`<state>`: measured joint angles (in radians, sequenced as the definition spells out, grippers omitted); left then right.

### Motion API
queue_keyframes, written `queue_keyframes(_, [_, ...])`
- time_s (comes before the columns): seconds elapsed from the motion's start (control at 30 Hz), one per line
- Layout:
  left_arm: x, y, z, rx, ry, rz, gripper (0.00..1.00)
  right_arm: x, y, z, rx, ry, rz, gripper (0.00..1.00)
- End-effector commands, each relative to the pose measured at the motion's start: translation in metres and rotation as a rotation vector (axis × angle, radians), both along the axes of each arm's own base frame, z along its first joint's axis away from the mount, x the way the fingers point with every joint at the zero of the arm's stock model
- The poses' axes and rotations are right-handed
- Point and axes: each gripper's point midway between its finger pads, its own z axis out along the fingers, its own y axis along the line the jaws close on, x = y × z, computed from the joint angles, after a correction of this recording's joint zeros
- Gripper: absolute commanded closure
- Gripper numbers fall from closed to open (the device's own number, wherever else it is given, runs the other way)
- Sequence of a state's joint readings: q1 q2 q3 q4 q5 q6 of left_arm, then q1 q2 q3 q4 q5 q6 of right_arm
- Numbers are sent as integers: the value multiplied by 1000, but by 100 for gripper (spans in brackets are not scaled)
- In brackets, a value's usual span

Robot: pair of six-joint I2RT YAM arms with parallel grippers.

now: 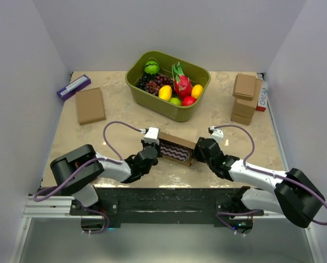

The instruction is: Fold the paper box

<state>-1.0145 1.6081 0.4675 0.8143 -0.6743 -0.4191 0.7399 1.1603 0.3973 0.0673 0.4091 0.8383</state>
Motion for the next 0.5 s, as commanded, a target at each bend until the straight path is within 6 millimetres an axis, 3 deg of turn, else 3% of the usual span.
queue_keyframes(0.0, [-27, 25, -63, 217, 170, -23, 100, 8, -1, 15, 26, -40, -57, 57])
queue_keyframes(0.23, [-29, 47, -84, 366, 205, 28, 100, 0, -27, 41, 0, -61, -149, 43])
queue_keyframes(0.27, [-29, 47, -84, 368, 207, 30, 100, -5, -35, 40, -22, -44, -160, 41])
queue_keyframes(0.47, [-25, 43, -68, 342, 190, 40, 100, -9, -55, 82, -5, -122, -226, 37])
